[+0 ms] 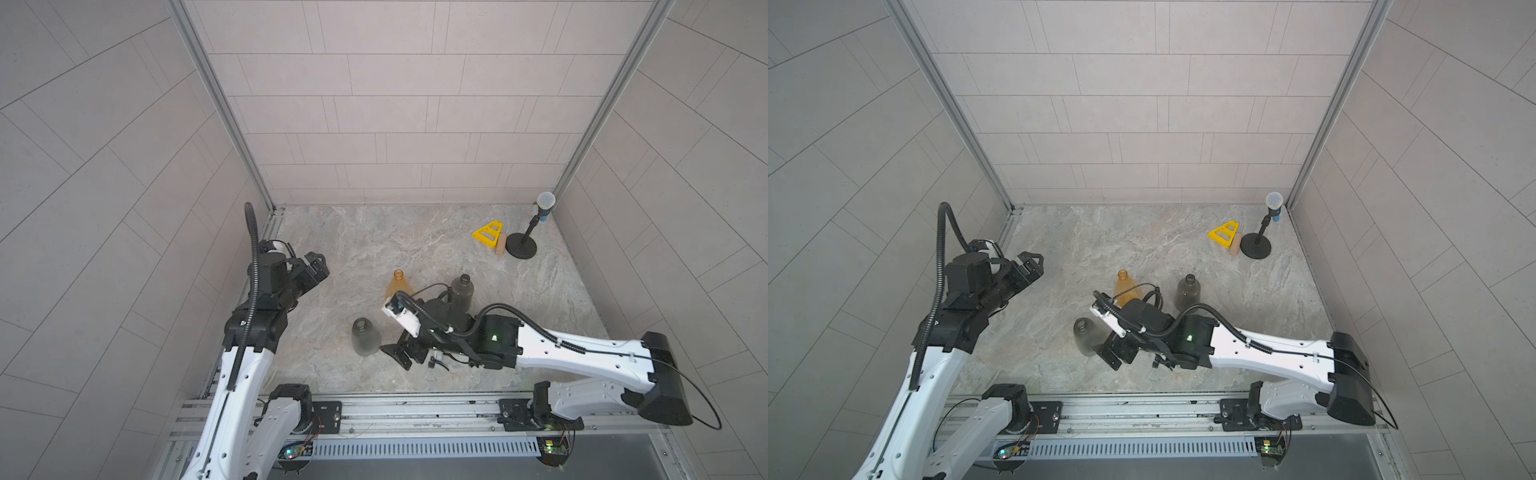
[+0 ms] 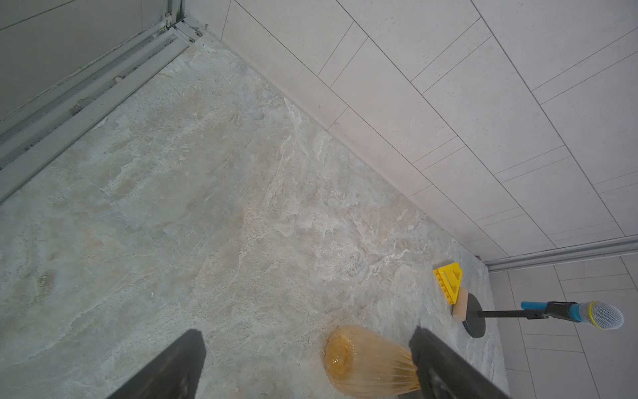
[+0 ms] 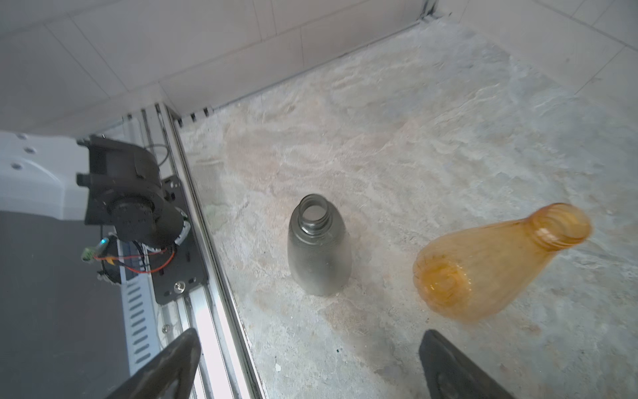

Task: Attach spray nozzles to spray bottles
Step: Pick up the spray bottle from the center of the board.

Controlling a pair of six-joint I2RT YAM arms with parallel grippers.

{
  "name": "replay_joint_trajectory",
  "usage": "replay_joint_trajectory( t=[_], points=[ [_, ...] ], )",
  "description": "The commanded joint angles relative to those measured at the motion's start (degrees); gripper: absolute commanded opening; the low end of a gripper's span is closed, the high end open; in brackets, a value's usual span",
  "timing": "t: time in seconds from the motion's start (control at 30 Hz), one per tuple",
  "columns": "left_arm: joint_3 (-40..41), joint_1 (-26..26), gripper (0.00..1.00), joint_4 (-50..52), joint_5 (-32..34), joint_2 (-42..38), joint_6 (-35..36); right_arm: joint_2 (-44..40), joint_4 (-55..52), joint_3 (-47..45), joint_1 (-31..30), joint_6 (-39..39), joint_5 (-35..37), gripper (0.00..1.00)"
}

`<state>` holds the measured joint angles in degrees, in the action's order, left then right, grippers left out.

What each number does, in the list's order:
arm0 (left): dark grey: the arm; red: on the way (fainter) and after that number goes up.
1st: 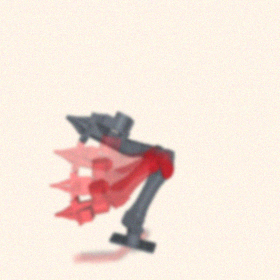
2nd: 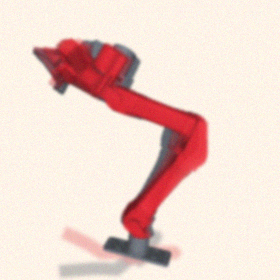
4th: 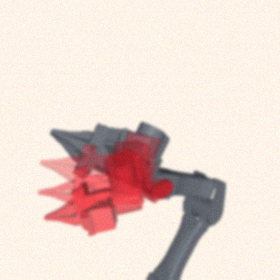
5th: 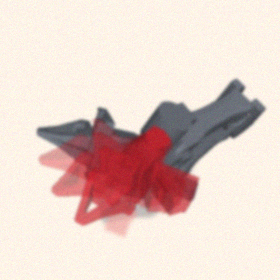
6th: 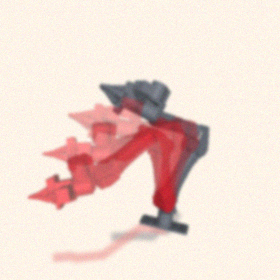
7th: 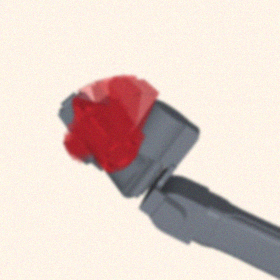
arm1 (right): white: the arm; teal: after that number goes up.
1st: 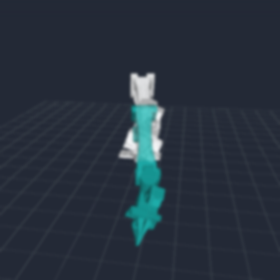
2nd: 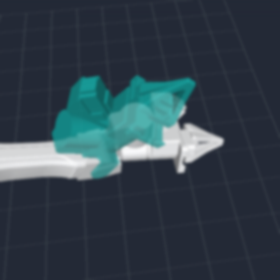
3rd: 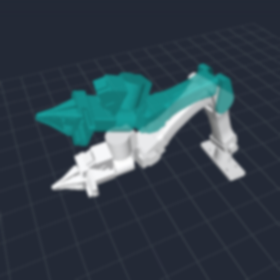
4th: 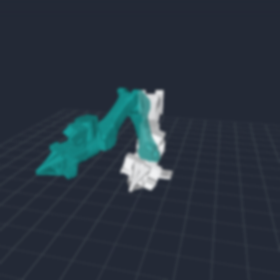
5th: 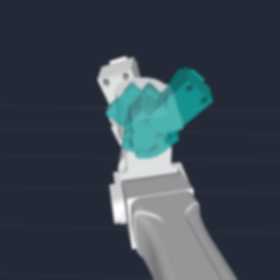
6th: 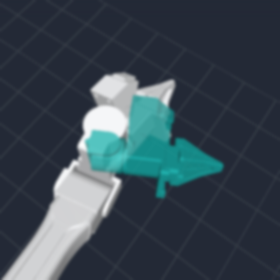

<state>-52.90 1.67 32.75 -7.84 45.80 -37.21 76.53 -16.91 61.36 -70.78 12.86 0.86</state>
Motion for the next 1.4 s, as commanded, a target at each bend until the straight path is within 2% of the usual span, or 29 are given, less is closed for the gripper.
replay_joint_trajectory(
  t=[0.0,0.27,0.5,0.73,1.37],
  points=[
    [0.6,0.1,1.00,2.4,1.4,-0.9,2.1,4.8,1.9,2.5,-2.0,-2.0,4.8,1.00],
    [1.7,0.2,1.00,3.0,0.9,-0.9,2.3,14.9,7.1,7.0,-2.0,-2.4,9.9,1.00],
    [2.3,0.2,1.00,3.1,0.8,-0.9,2.1,22.3,9.8,9.6,-1.7,-2.4,10.4,1.00],
    [2.9,0.2,1.00,2.8,0.3,-0.9,2.0,25.4,13.6,9.3,0.0,-1.5,7.5,1.00],
    [3.2,0.1,1.00,2.2,0.2,-0.9,0.8,28.3,17.0,5.8,1.6,-0.5,3.5,0.87]
  ],
)
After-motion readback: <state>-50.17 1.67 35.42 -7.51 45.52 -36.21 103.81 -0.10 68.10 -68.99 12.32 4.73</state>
